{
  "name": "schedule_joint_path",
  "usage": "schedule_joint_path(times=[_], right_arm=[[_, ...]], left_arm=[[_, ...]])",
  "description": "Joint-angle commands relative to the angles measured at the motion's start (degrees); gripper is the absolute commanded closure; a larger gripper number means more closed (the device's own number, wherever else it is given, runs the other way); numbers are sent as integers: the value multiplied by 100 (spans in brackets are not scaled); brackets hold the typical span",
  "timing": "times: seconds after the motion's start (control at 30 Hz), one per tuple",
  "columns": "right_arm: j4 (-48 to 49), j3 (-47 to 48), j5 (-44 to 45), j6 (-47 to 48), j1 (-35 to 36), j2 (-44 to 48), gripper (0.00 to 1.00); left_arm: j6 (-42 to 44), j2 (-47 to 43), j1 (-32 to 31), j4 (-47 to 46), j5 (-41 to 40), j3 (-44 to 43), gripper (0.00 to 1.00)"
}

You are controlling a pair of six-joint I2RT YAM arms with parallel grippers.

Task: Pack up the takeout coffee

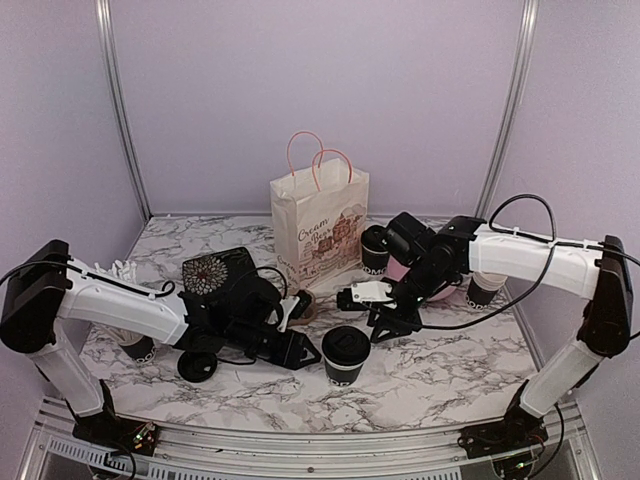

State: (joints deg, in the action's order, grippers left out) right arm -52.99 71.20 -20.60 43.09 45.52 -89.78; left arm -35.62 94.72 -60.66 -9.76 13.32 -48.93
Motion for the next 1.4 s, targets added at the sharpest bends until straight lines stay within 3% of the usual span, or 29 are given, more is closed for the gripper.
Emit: schedule_joint_path(times=[0.0,0.1,0.2,0.33,0.57,0.9,1.37], right_arm=[[-87,140,322,-56,-47,264,61],[-90,126,331,-208,-244,485,49],[135,45,-16,-762,-495,617,42],[230,-123,-1007,-1367,-804,347,54],[17,-183,-2323,-1562,-1082,-278,55],[25,-211,-2637,-1545,-1085,-512,54],[-181,-306,-3015,-1319,-1081,-954,55]], left_arm=[[-51,-183,-9,757,-355,-242,53],[-248,-481,49,1455,-771,-312,44],[-784,-780,72,1473,-882,-289,37],[-1423,-875,49,1110,-668,-309,37],[-2170,-670,37,-184,-199,-46,46],[-2091,-409,11,-245,-48,-159,55],[-2044,-39,-7,-238,328,-118,60]])
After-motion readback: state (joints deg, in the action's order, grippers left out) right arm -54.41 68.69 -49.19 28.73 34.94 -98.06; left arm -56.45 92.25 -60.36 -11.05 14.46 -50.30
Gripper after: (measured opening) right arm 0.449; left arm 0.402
